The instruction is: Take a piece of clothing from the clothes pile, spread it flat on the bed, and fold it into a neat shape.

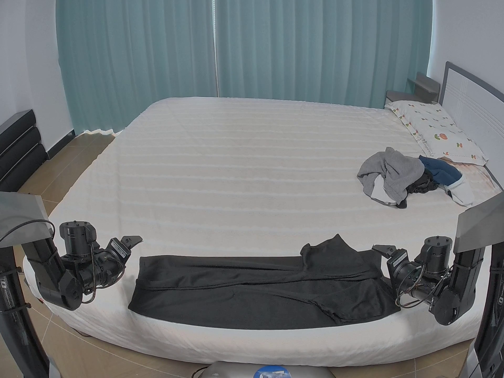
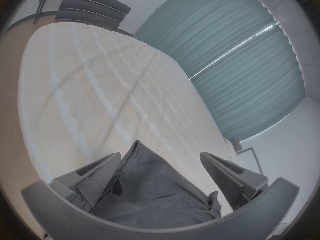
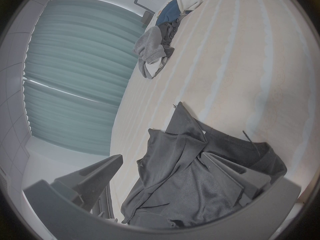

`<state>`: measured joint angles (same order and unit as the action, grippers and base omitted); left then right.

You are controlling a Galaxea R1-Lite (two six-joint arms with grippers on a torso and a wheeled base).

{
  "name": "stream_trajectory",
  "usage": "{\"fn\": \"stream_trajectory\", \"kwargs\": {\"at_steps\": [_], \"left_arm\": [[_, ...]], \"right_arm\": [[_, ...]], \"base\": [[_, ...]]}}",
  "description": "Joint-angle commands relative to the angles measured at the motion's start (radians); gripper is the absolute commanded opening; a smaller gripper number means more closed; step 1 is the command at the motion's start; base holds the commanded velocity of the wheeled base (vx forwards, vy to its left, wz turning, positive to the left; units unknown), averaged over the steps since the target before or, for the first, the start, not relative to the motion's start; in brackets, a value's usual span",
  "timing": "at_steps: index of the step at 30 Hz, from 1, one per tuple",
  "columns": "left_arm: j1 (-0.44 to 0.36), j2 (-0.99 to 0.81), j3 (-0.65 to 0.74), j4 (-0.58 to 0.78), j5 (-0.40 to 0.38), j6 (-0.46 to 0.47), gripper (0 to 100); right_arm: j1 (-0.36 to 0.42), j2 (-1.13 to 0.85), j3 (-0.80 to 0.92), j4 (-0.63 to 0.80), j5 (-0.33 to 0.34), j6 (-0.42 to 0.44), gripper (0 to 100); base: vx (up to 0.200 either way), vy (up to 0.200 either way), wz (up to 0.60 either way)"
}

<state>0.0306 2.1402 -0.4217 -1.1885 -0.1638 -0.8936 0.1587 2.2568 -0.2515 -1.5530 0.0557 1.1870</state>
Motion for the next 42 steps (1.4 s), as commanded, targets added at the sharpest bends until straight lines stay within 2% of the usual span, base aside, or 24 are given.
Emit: {"fn": "stream_trajectory", "kwargs": {"at_steps": [1,10,14,19,25,37,42], "left_arm": [[-0.008,-0.051,-0.034,0.122,-0.002,0.059,100],[-0.043,-0.091,0.031,0.176,-0.008,0.065,100],[-0.126,-0.108,0.061,0.193,0.001,0.062,100],[-0.189,-0.118,0.049,0.294,0.066,0.064,100],[-0.258,-0.132,0.052,0.326,0.075,0.059,100],[-0.244,0.020,-0.088,0.317,0.079,0.001,100],[-0.204,0.070,-0.164,0.314,0.125,-0.002,100]], "right_arm": [[0.013,0.010,0.014,-0.016,-0.001,-0.003,100],[0.022,0.015,0.017,-0.016,-0.001,-0.004,100],[0.024,0.017,0.018,-0.016,-0.004,-0.004,100],[0.025,0.026,0.017,-0.016,-0.001,-0.004,100],[0.038,0.035,0.017,-0.016,-0.010,-0.004,100],[0.045,0.035,0.017,-0.016,-0.011,-0.004,100],[0.045,0.035,0.017,-0.016,-0.013,-0.004,100]], "base": [[0.000,0.000,0.00],[0.000,0.000,0.00],[0.000,0.000,0.00],[0.000,0.000,0.00],[0.000,0.000,0.00],[0.000,0.000,0.00],[0.000,0.000,0.00]]}}
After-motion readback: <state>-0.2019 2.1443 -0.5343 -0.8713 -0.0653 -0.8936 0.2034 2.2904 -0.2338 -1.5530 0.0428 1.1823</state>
